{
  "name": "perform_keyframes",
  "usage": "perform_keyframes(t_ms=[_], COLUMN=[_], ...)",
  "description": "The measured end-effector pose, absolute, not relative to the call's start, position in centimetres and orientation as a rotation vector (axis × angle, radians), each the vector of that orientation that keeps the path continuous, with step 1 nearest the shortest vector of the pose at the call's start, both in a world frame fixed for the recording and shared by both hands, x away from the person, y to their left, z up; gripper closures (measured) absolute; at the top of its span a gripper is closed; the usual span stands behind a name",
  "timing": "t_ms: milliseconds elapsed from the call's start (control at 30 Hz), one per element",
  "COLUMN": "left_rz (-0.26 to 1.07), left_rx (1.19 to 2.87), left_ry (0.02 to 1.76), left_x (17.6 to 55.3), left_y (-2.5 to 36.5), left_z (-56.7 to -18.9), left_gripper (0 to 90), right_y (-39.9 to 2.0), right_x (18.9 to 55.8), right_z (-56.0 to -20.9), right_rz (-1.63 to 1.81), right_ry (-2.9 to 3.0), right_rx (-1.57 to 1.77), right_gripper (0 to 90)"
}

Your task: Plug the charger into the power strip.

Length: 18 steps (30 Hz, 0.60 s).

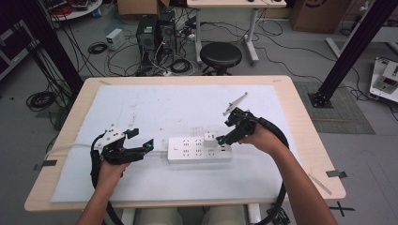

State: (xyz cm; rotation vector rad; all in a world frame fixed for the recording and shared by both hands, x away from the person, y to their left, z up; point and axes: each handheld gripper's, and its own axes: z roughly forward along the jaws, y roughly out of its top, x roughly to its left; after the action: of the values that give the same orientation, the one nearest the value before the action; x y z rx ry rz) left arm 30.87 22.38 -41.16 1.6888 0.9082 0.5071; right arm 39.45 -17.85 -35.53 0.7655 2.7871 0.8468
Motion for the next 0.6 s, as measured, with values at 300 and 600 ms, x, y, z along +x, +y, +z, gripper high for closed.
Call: perform_keyframes(t_ms=[300, 600], left_rz=[0.521, 0.526], left_rx=[1.707, 1.709], left_ry=[0.886, 0.880], left_x=[30.6, 30.5], left_y=[22.1, 21.9], left_z=[-40.7, -40.6], left_gripper=[21.8, 21.8], right_y=[-22.3, -26.0], right_x=[36.9, 34.2], right_z=[-35.8, -36.0], right_rz=[0.939, 0.966], right_ry=[2.626, 2.478], right_rx=[0.929, 1.042], right_gripper=[21.1, 21.1])
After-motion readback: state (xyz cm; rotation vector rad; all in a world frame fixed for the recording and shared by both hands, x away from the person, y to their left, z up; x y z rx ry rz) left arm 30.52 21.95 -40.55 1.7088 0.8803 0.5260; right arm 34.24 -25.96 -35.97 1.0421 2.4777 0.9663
